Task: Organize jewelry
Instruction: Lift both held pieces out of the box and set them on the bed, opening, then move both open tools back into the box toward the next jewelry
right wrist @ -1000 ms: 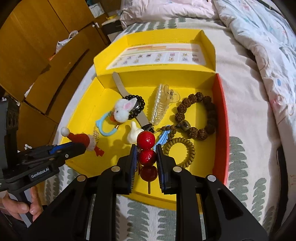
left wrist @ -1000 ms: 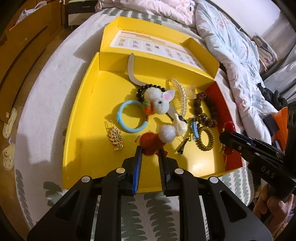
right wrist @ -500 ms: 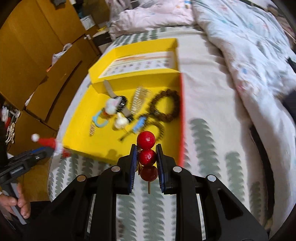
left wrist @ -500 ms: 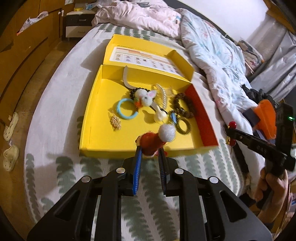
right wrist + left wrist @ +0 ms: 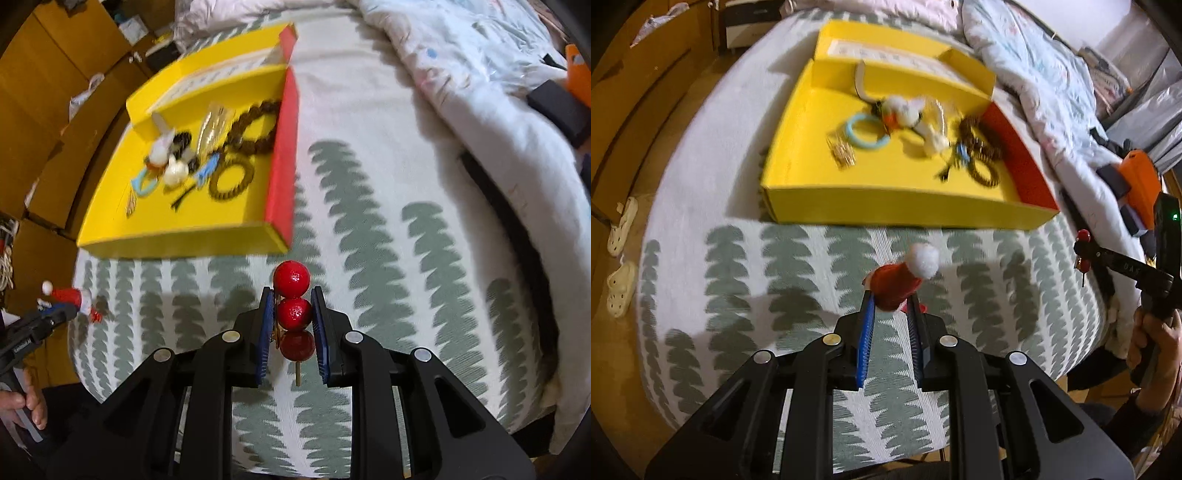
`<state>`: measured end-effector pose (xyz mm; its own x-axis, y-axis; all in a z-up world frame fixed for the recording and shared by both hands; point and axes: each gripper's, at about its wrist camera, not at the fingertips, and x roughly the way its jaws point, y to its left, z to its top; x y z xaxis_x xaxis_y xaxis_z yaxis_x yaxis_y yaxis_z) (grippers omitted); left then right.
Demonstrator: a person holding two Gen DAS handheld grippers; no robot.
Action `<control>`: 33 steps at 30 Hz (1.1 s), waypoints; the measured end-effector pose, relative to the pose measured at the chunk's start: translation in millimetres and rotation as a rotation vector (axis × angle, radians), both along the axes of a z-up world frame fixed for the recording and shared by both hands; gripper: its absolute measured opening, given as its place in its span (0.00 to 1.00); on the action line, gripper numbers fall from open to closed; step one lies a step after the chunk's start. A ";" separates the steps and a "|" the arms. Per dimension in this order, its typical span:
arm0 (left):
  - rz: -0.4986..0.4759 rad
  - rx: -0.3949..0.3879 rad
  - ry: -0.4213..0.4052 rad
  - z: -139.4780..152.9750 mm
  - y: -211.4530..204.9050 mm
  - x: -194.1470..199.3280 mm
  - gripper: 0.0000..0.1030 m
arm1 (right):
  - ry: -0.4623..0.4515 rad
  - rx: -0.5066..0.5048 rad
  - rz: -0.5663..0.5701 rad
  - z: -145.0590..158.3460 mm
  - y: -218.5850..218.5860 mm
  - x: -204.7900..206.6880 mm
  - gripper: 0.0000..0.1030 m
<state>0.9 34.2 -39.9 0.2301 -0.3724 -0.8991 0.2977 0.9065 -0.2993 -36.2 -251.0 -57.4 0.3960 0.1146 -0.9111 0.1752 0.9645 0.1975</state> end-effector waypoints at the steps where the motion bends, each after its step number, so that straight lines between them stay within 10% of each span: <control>1: -0.006 0.009 0.008 -4.3 -4.3 0.9 0.17 | 0.011 -0.011 0.015 -4.2 7.7 -0.9 0.20; 17: -0.039 0.073 0.114 -50.3 -27.9 13.8 0.18 | 0.087 0.001 0.090 -42.0 36.7 14.4 0.24; 23: -0.031 0.087 0.095 -43.0 -28.7 11.8 0.51 | 0.082 -0.035 0.088 -37.7 38.2 16.5 0.28; 33: 0.012 -0.023 -0.028 9.6 -14.8 19.5 0.59 | -0.130 0.035 0.082 20.4 43.4 26.1 0.57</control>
<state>20.4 19.4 -30.3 0.2593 -0.3904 -0.8834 0.2956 0.9029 -0.3122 -10.1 -207.6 -36.9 0.4986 0.1821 -0.8475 0.0668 0.9667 0.2470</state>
